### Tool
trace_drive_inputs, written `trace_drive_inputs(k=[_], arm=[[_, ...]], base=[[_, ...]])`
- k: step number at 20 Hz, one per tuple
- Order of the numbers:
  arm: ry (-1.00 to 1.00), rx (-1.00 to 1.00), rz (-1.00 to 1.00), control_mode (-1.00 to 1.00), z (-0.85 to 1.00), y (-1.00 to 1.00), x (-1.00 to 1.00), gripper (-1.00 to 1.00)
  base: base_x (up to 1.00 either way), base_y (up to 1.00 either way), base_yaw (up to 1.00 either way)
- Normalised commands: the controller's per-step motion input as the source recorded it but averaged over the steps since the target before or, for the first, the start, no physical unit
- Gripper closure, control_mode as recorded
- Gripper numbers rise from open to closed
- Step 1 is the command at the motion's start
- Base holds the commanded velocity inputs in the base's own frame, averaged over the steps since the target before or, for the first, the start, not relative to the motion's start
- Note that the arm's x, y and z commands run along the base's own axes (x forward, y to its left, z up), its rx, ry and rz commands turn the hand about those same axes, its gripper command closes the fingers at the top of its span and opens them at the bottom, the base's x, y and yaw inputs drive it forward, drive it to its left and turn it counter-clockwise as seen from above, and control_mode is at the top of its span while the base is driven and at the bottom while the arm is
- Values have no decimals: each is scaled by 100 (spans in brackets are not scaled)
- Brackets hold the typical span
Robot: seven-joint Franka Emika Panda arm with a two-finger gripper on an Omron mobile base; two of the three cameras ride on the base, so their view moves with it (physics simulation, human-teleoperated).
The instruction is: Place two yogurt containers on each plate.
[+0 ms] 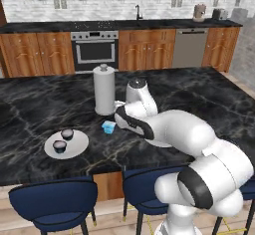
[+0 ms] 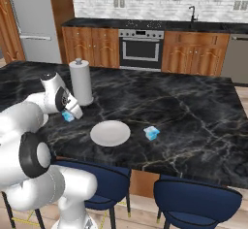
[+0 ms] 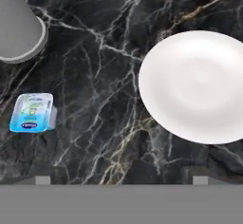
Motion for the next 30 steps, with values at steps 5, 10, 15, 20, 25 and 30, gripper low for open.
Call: trace_drive_inputs(k=[5, 10, 15, 20, 25, 30], arm=[[13, 18, -9, -100, -18, 87, 75, -100], [10, 13, 0, -100, -29, 45, 61, -100], [-3, 2, 0, -100, -37, 0, 29, -100], [0, 0, 0, -100, -42, 0, 21, -100], [0, 0, 0, -100, -29, 0, 17, -100], [0, 0, 0, -100, -25, 0, 15, -100]], base=[[0, 0, 0], [0, 0, 0], [0, 0, 0], [0, 0, 0], [0, 0, 0], [0, 0, 0]])
